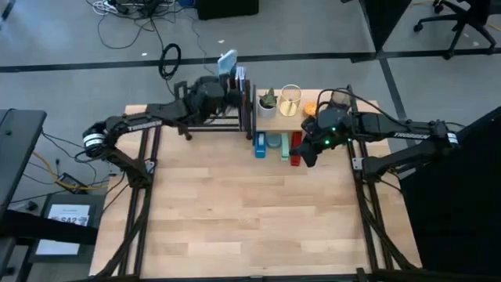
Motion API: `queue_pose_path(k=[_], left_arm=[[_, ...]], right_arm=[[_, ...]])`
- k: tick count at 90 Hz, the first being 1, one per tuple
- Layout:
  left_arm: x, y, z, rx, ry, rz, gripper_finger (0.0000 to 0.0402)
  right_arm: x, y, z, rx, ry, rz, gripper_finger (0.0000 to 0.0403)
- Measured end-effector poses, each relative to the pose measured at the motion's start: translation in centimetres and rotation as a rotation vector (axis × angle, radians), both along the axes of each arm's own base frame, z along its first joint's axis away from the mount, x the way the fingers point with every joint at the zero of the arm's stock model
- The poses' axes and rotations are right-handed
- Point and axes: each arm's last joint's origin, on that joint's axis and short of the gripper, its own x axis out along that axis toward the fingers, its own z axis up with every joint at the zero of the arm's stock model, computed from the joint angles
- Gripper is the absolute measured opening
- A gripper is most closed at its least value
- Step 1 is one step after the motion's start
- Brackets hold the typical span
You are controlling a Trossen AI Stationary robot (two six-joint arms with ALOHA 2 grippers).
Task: Stock shelves
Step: Remove the blue book from the black book shelf
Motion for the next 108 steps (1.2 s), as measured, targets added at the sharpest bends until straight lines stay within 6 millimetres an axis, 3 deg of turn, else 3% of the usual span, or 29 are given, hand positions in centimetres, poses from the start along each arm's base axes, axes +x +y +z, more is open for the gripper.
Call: queue_pose_path(k=[23,37,49,57,69,81,94,108], left_arm=[[-1.8,-0.8,8.5,0.056,0.057,-0.039,0.0001],[-3.7,-2.4,13.5,0.053,-0.012,-0.135,0.0001],[-5.1,-4.6,16.4,-0.013,-0.149,-0.331,0.0001],[-6.0,-6.4,17.3,-0.096,-0.248,-0.469,0.0],[-7.1,-9.6,17.2,-0.282,-0.321,-0.574,0.0],[-7.3,-14.1,15.1,-0.535,-0.38,-0.615,0.0],[-7.1,-19.7,10.8,-0.691,-0.443,-0.562,0.0],[-8.4,-23.6,4.9,-0.756,-0.664,-0.456,0.0]], right_arm=[[0.1,-0.8,0.2,-0.064,-0.032,0.005,0.0002],[0.0,-1.3,0.3,-0.112,-0.035,0.01,0.0001],[0.0,-1.8,0.3,-0.147,-0.035,0.011,0.0002],[-0.1,-2.1,0.3,-0.163,-0.035,0.007,0.0001],[-0.2,-2.6,0.3,-0.18,-0.032,-0.002,0.0001],[-0.3,-3.0,0.3,-0.189,-0.032,-0.011,0.0002],[-0.3,-3.1,0.3,-0.186,-0.031,-0.017,0.0001],[-0.3,-3.0,0.3,-0.145,-0.038,-0.003,0.0001]])
